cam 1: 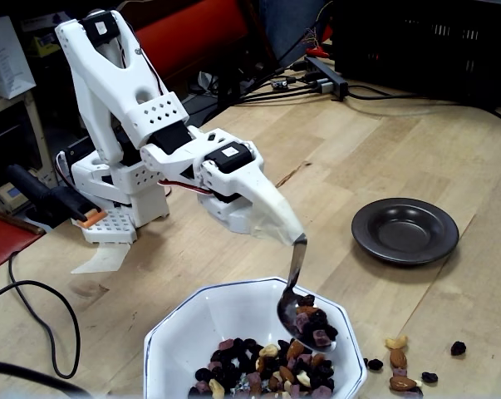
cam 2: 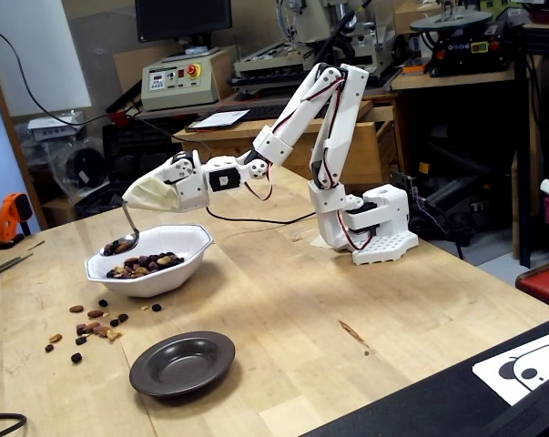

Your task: Use spoon to transfer food from the white bowl to brown plate

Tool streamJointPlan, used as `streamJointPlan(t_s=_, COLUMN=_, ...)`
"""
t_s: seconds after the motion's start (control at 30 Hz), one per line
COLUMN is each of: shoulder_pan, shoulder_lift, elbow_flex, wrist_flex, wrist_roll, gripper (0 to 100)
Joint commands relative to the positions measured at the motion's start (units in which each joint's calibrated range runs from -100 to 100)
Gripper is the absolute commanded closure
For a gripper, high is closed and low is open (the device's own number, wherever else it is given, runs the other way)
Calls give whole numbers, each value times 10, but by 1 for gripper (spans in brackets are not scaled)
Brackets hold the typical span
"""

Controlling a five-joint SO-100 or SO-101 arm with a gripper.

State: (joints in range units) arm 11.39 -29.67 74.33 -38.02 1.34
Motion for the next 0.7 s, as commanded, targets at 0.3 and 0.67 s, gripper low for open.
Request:
streamJointPlan(t_s=0.3, shoulder_pan=-71, shoulder_lift=-12, elbow_flex=-41, wrist_flex=-12, wrist_roll=0, gripper=96)
streamJointPlan(t_s=0.67, shoulder_pan=-168, shoulder_lift=-13, elbow_flex=-41, wrist_flex=-10, wrist_roll=0, gripper=96)
